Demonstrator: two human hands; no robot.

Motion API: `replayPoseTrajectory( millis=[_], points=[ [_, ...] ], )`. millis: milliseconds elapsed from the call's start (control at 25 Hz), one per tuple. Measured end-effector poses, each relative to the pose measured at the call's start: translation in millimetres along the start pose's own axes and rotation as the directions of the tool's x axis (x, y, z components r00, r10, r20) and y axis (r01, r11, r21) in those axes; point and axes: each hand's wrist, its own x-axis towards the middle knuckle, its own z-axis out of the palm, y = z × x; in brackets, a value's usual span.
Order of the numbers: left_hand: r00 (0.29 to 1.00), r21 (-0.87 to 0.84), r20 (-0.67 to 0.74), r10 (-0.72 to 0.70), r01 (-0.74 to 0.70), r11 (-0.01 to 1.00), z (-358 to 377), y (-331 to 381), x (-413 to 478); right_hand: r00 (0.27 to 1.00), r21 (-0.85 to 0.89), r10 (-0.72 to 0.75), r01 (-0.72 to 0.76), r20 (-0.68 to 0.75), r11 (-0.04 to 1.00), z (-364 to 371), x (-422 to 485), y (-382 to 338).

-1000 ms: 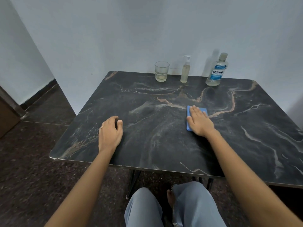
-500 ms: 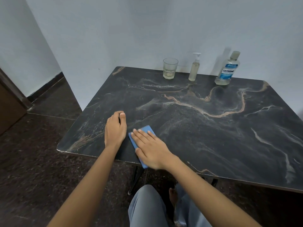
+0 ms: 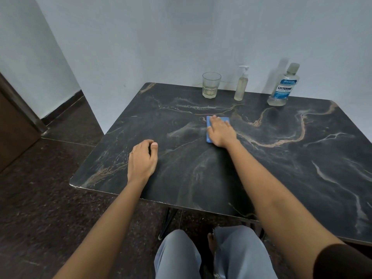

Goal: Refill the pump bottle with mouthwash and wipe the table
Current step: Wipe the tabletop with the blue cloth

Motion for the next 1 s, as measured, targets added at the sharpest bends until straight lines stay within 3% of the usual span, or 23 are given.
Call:
replayPoseTrajectory(
  millis=[280,440,680,840,1000],
  points=[
    [1.000,0.006,-0.002,0.001,0.000,1.000,-2,0,1,0.963,0.044,0.261,-0.259,-0.059,0.965,-19,-88,97],
    [1.000,-0.051,0.000,-0.015,0.015,0.999,-5,6,-3,0.957,0.036,0.277,-0.275,-0.081,0.961,-17,-180,110],
    [0.999,-0.077,0.010,-0.044,0.045,0.996,-7,7,-5,0.991,-0.114,0.134,-0.131,0.016,0.985,-3,-251,63],
    [0.994,-0.194,0.025,-0.104,0.107,0.975,-12,10,-12,0.992,-0.137,-0.105,0.113,0.064,0.984,12,-245,-2],
    [0.992,-0.330,0.016,-0.122,0.121,0.936,-26,8,-18,0.935,-0.075,-0.344,0.350,0.088,0.934,32,-212,-84]
  ],
)
